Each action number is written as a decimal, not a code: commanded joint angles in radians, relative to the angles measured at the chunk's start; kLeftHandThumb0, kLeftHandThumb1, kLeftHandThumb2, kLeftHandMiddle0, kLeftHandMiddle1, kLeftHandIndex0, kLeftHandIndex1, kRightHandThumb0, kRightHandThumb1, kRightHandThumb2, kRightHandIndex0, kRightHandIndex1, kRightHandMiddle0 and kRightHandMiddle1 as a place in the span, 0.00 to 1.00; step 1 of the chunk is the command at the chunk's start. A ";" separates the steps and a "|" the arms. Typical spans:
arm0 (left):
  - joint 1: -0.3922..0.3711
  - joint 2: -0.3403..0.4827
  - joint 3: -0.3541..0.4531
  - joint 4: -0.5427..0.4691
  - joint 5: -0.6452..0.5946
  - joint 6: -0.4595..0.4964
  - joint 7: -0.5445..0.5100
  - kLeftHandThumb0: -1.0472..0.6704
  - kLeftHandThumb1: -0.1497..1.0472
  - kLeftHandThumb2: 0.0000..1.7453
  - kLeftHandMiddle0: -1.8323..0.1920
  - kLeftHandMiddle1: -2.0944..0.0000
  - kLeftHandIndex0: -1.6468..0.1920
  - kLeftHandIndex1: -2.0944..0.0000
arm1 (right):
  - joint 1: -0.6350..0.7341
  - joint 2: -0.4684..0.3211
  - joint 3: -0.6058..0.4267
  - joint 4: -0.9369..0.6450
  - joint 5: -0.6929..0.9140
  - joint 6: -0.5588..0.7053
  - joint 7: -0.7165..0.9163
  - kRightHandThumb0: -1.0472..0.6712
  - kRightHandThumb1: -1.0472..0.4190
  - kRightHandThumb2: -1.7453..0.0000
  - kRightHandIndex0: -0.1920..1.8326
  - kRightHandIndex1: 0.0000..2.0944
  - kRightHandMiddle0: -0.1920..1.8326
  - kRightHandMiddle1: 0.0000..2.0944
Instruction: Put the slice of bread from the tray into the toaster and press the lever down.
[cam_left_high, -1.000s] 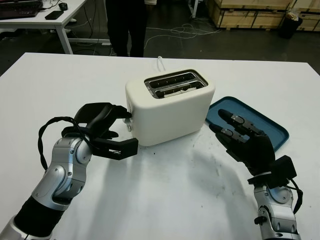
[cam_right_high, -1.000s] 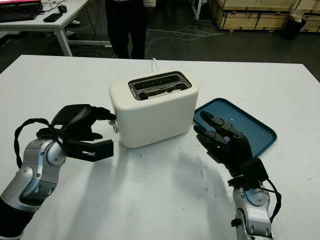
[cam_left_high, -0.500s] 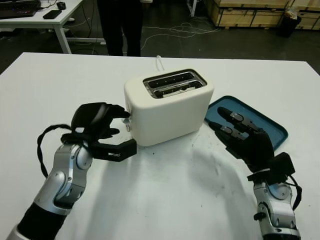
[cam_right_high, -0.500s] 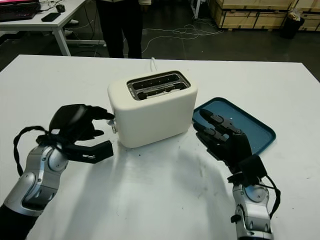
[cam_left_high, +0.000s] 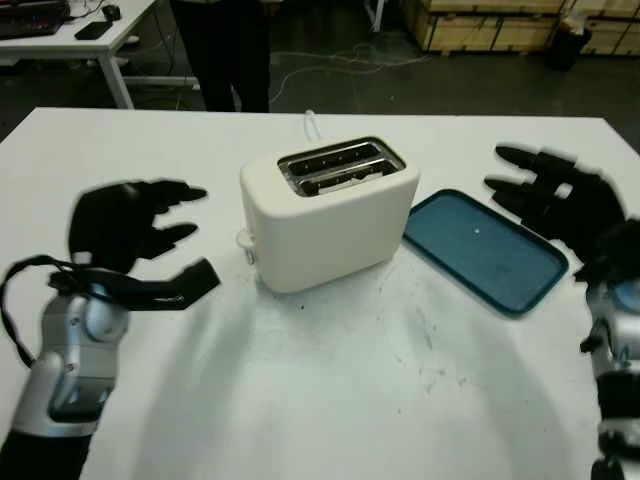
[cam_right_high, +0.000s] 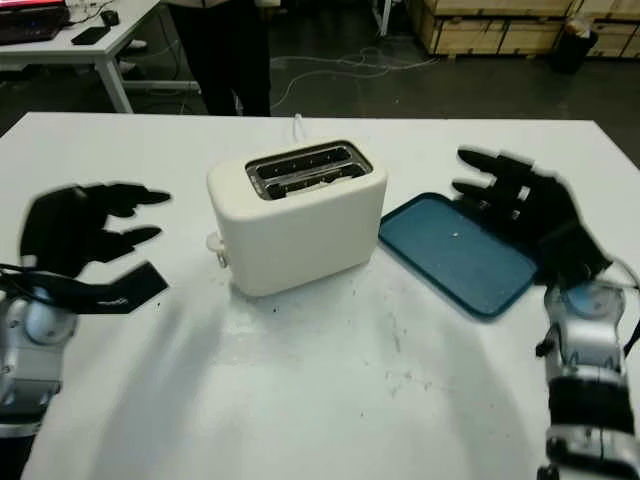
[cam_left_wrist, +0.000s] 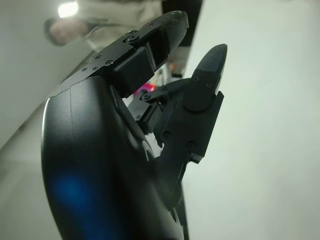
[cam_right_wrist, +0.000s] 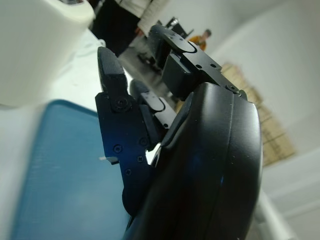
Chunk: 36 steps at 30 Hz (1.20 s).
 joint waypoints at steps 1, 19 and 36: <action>-0.028 0.012 0.020 -0.014 -0.003 0.008 -0.011 0.38 0.77 0.00 0.45 0.68 0.30 0.99 | -0.052 -0.024 0.024 0.041 -0.035 -0.018 -0.005 0.34 0.13 1.00 0.57 0.02 0.51 0.01; -0.235 0.083 0.030 0.042 -0.012 0.116 -0.165 0.38 0.72 0.00 0.43 0.71 0.30 1.00 | -0.282 -0.099 0.239 0.126 -0.259 0.027 0.066 0.40 0.17 1.00 0.51 0.00 0.46 0.00; -0.248 0.112 -0.038 0.132 -0.001 0.139 -0.224 0.34 0.78 0.00 0.44 0.75 0.32 1.00 | -0.264 -0.115 0.264 0.052 -0.339 0.078 0.010 0.43 0.17 1.00 0.50 0.00 0.45 0.00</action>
